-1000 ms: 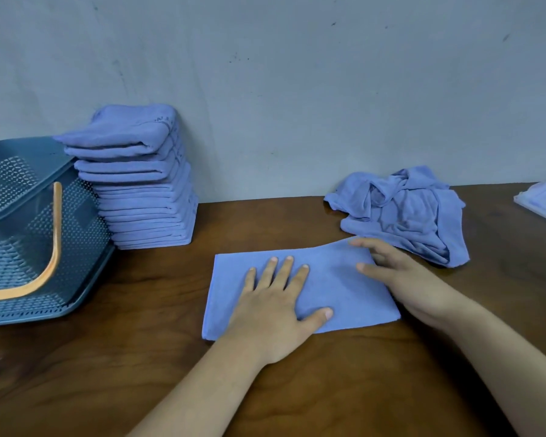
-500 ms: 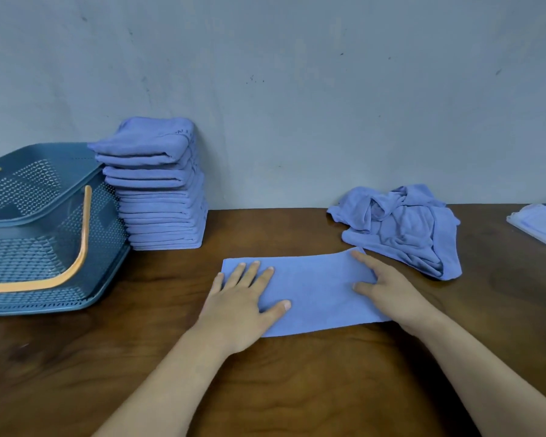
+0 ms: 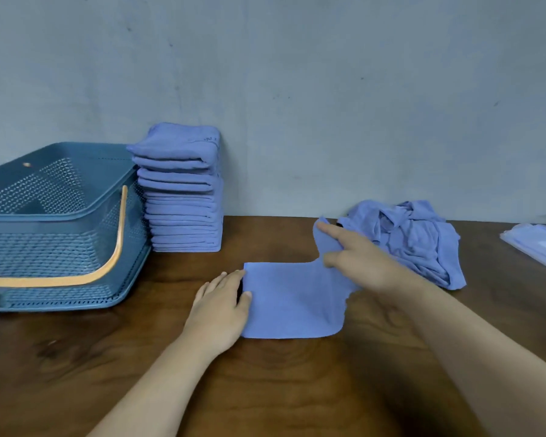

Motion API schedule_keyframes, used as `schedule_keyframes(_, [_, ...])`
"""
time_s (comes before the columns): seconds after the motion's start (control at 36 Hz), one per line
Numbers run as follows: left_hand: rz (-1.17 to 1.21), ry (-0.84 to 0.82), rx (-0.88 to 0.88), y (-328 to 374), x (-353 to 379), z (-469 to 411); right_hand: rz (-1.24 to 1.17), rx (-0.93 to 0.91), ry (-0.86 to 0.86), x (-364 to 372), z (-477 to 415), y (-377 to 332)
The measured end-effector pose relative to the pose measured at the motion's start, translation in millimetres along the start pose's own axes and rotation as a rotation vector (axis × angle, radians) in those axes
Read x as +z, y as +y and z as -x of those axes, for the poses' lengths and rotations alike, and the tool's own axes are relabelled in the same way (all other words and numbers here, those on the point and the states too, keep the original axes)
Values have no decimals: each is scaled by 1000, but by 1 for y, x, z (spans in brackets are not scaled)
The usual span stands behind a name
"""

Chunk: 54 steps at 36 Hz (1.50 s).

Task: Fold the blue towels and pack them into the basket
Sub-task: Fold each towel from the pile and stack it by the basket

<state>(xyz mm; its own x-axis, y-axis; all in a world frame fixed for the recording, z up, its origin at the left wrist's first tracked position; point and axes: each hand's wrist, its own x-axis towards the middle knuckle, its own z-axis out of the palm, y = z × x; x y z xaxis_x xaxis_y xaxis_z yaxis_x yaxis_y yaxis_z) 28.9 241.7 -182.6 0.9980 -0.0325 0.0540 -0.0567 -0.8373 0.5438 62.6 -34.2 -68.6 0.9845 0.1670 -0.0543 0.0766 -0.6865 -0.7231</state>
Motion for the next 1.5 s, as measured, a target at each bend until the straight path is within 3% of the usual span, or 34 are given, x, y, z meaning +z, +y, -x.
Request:
schedule_keyframes(0.17, [7,-11,27,-3,1,-1,50,-22,-110,51,-12,-31])
schedule_keyframes(0.36, [-18,-7,18,-2,4,-2,-2,95,-164,111,-16,-13])
schedule_keyframes(0.86, [-60,-27,24,-2,6,-3,-20,87,-178,117,-17,-33])
schedule_keyframes(1.03, [-24,-24,22,-4,6,-5,-340,53,-195,118,-15,-33])
schedule_keyframes(1.11, [30,-12,20,-6,2,-6,-479,9,-49,103,-19,-24])
schedule_keyframes(1.17, [67,11,14,-6,-2,-6,-218,-130,125,89,-22,-11])
schedule_keyframes(1.22, [105,34,9,-5,-4,-5,122,-248,190,80,-25,5])
schedule_keyframes(1.28, [129,48,-1,-5,-5,-5,303,-306,107,81,-26,23])
schedule_keyframes(1.5, [166,5,-4,-5,-9,-4,641,-277,-201,105,-23,33])
